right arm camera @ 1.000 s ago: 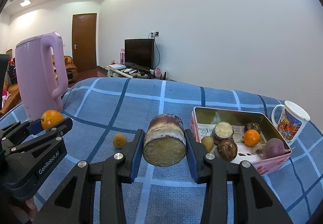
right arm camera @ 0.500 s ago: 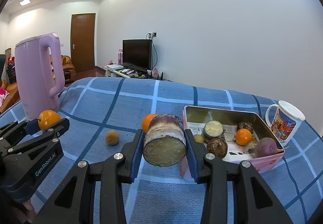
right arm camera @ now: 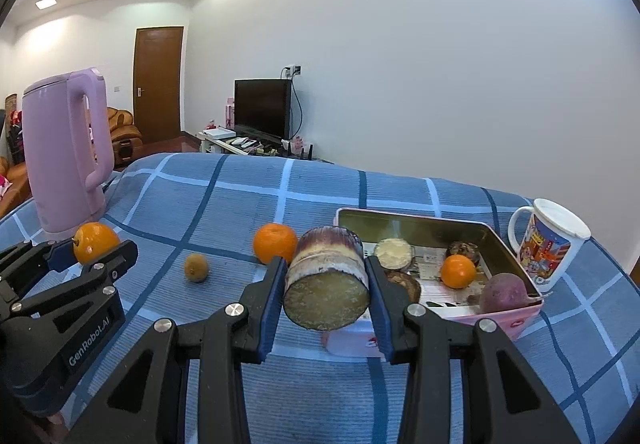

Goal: Organize fruits
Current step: 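Carry the slice in the right tool and orange in the left toward the tin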

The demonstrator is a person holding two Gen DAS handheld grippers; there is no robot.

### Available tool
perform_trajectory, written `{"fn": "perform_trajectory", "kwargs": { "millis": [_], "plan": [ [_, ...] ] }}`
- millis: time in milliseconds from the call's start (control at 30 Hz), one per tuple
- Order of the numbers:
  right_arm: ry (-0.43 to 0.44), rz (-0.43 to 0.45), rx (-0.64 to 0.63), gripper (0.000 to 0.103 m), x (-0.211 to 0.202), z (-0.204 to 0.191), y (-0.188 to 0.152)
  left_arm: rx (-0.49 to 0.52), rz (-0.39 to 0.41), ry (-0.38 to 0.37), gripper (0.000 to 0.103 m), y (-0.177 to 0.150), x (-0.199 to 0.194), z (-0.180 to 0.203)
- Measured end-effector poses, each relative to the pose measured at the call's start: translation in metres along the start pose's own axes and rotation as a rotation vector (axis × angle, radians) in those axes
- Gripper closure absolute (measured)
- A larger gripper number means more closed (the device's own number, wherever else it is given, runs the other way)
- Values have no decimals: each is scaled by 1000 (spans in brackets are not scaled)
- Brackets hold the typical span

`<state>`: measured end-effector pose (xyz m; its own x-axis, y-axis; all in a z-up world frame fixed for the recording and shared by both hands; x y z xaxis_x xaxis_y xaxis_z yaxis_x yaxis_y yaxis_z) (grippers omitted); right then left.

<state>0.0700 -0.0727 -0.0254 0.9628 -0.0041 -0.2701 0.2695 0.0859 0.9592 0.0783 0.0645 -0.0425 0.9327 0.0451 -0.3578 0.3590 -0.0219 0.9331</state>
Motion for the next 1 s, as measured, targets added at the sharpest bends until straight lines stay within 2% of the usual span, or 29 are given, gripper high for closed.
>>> {"fn": "perform_trajectory", "kwargs": {
  "millis": [1000],
  "plan": [
    [-73, 4, 7, 62, -6, 64, -6, 28, -10, -54, 64, 1, -3, 60]
  ]
}}
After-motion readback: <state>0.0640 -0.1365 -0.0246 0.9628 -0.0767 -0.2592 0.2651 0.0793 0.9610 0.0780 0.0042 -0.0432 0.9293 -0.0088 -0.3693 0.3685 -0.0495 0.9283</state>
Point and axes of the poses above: each gripper's, at about its wrist camera, not at the fingertips, and x roughly the way its jaws point, z to its right, y to its top, the point moved 8 cm from there along x, roughly the way its jaws point, and after that the axes turned 11 degrees about z, right-handed, at the moved point
